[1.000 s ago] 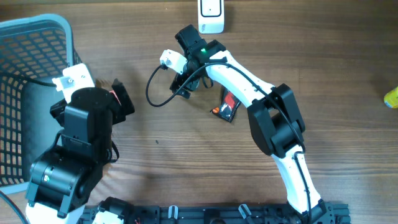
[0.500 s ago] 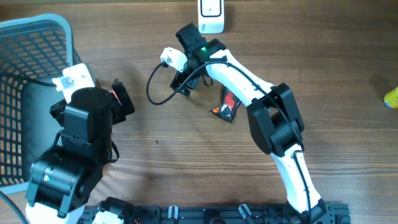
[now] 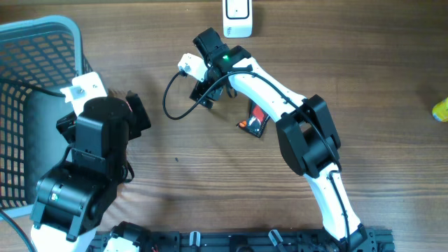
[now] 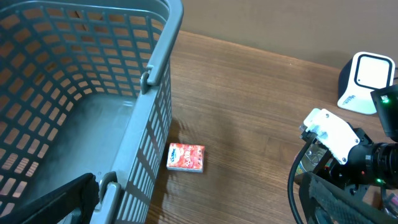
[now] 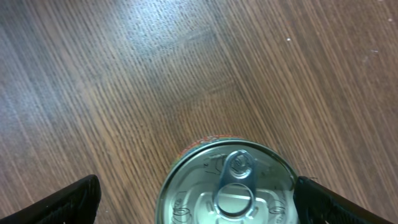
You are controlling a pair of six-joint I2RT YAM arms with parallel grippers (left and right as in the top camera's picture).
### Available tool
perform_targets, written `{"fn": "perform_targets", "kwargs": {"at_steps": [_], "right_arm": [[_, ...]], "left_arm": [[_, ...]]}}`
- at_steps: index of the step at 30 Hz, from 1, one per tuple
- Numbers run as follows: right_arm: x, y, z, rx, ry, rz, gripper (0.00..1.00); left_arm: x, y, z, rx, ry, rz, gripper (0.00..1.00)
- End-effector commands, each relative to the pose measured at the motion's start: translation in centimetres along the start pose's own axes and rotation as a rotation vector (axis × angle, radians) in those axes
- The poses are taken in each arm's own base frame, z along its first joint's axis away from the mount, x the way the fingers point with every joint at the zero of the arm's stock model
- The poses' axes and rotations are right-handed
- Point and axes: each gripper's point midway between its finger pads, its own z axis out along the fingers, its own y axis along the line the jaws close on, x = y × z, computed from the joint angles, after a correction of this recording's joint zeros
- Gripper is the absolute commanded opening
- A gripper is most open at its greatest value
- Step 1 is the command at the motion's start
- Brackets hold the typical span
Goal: Scan the item barcode
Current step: 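Hold the can's side label in front of the white scanner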
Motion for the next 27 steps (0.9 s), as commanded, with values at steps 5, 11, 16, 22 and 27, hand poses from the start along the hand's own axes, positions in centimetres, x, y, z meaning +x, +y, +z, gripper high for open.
{"fn": "perform_targets", "kwargs": {"at_steps": [5,11,16,22,27], "right_arm": [[-4.8,-2.6,-5.2,0.115,-0.127,0.054,1.00],[-5.1,-3.1,-5.3,0.134,-0.140,0.100,1.00],[-4.6,-3.7,-4.9,0.135,-0.138,0.131,1.00],[-2.3,-4.3,-2.5,0.083,-0.095,0.198,1.00],[-1.2,-3.6,-0.9,0.027,-0.067,0.209,1.00]], "left_arm": [[-0.4,0.4,-0.2,-0.023,-0.019,-0.011,1.00],[-0.4,0.4,-0.2,-0.023,-0.019,-0.011,1.00],[-0.4,0.4,-0.2,-0.022,-0.019,-0.011,1.00],[-0.4,0.4,-0.2,-0.022,-0.019,-0.011,1.00],[-0.4,0.4,-0.2,-0.022,-0.019,-0.011,1.00]]}}
